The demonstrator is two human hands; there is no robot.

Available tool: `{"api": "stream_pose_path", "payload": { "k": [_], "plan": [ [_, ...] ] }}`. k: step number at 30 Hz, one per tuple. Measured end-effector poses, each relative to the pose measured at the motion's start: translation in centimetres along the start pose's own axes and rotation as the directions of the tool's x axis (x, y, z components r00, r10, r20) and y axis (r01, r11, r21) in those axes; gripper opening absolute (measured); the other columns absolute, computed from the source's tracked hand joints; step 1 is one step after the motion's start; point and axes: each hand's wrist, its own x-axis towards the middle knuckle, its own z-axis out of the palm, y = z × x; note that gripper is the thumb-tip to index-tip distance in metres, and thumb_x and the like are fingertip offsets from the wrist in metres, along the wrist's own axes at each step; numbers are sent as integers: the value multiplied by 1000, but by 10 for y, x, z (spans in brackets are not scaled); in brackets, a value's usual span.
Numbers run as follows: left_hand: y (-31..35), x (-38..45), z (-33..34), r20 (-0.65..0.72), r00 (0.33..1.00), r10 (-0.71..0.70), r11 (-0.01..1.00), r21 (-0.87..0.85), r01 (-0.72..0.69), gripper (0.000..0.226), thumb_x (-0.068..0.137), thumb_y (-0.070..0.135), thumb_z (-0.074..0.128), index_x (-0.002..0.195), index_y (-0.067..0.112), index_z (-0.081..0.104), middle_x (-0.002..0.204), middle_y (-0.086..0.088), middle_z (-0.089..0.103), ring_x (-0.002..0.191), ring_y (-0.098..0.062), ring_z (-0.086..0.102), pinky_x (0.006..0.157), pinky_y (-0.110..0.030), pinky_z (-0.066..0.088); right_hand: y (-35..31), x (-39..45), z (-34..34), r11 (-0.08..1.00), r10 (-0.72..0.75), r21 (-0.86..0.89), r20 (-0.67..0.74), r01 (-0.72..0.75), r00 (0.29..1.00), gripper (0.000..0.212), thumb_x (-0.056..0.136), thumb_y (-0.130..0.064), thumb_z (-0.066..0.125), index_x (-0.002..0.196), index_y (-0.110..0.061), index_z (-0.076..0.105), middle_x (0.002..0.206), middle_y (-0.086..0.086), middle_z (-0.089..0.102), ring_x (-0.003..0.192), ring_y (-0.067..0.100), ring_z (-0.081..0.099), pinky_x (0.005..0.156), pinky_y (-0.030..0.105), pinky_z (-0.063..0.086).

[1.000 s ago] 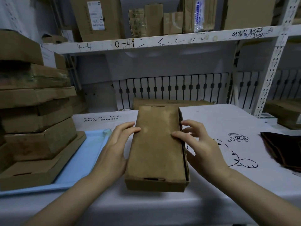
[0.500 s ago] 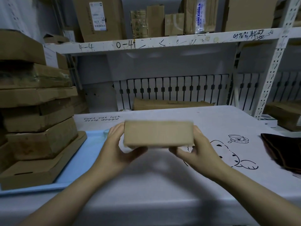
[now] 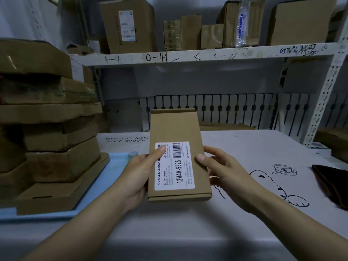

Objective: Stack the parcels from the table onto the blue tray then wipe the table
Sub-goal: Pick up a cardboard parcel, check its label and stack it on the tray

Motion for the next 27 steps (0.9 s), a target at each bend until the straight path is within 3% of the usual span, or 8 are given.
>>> {"api": "stream_pose_path", "payload": {
  "k": [3,7,9,12,14,16,21,27],
  "plan": [
    [8,-5,0,-3,999,-33,997,-69,32,29,90,31,65,108,10,72,103,-14,76,97,-28,73,96,-44,52,-10,1,11,996,22,82,5,-22,1000,45,94,-36,62,137,-28,52,109,0,75,94,16,74,76,32,58],
    [14,-14,-3,35,999,-17,994,-109,21,33,89,19,66,121,11,65,108,-14,74,102,-29,72,96,-44,52,-28,8,27,985,38,168,-49,-30,998,31,99,-32,55,129,-25,61,101,-1,78,85,14,75,58,21,53],
    [18,-20,-9,40,998,39,995,-91,-35,37,86,16,68,123,14,64,108,-11,75,102,-26,72,93,-41,53,-37,12,39,981,17,192,-59,-6,998,32,100,-32,54,129,-24,60,101,0,78,87,17,75,62,25,55],
    [24,-30,-15,32,990,139,990,-40,-138,60,77,22,78,133,19,56,112,-6,74,105,-23,71,96,-42,52,-48,12,51,970,-20,238,-105,44,994,46,97,-36,58,141,-32,49,114,1,73,95,21,74,72,34,57],
    [33,-39,-23,-11,970,244,970,11,-244,85,70,31,85,144,28,43,116,0,73,106,-20,70,102,-44,49,-61,12,61,960,-68,263,-108,95,992,46,97,-35,57,142,-38,46,115,1,71,96,21,73,70,33,56],
    [46,-49,-30,-72,933,353,935,63,-349,94,67,36,86,146,42,35,119,6,71,107,-16,69,102,-44,49,-78,11,73,947,-110,291,-94,133,989,42,98,-33,57,139,-38,50,110,0,74,93,20,74,64,30,56],
    [80,-72,-52,-89,821,564,824,129,-552,74,78,25,78,143,36,43,128,4,67,116,-18,65,100,-40,51,-124,11,106,916,-201,351,-17,194,979,35,98,-30,56,132,-35,57,99,-1,78,84,18,76,53,25,57],
    [126,-107,-92,-185,733,655,755,109,-647,52,89,15,67,137,28,52,114,0,73,102,-17,72,85,-36,58,-175,18,163,917,-284,329,136,227,949,43,95,-39,58,138,-41,51,112,4,73,92,23,75,61,32,59]
  ]
}}
